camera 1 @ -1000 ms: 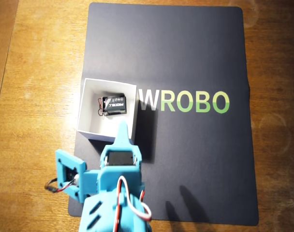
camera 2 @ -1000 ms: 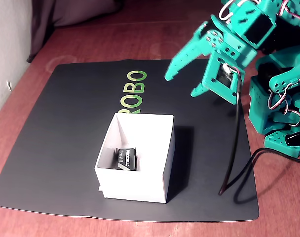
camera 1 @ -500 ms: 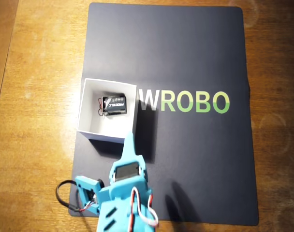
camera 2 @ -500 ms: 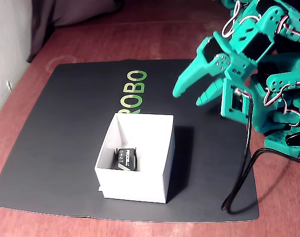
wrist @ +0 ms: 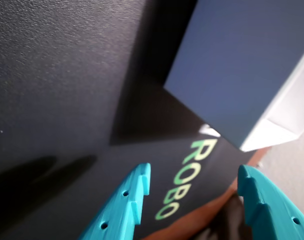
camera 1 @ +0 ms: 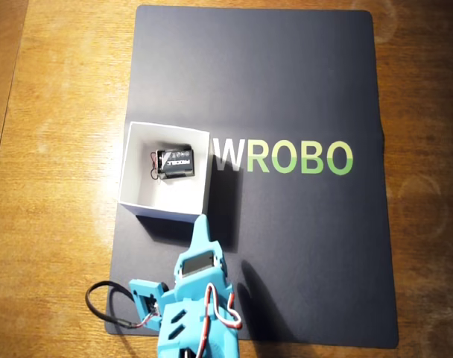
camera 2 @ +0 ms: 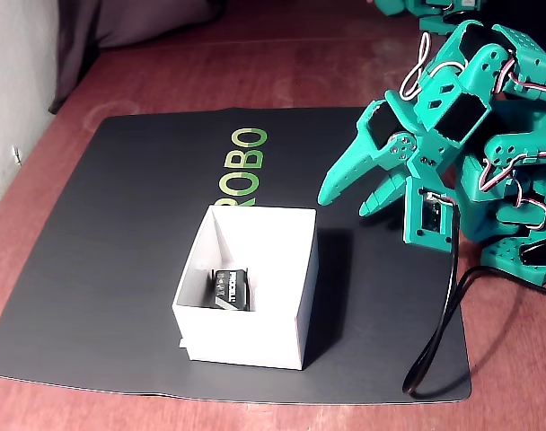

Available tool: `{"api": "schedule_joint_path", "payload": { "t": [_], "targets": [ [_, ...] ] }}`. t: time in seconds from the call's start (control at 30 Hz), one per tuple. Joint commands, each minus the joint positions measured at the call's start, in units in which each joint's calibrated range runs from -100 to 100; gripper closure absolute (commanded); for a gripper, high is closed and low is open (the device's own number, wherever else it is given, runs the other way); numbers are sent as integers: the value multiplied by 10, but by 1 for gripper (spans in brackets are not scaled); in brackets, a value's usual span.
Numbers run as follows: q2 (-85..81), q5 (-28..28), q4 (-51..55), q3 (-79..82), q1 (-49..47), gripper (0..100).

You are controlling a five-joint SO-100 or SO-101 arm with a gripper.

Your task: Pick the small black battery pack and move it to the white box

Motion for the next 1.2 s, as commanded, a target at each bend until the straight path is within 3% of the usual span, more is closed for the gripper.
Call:
{"api": "schedule_joint_path", "payload": {
  "t": [0.0,0.3,0.6,0.9,1.03,1.17],
  "targets": [
    [-41,-3,-6,23,2,80],
    [-93,-6,-5,73,2,80],
    [-98,-71,-2,74,-1,80],
    [-98,-73,-2,88,1,81],
    [-98,-70,-2,88,1,89],
    [-98,-70,-2,88,1,92]
  ]
}}
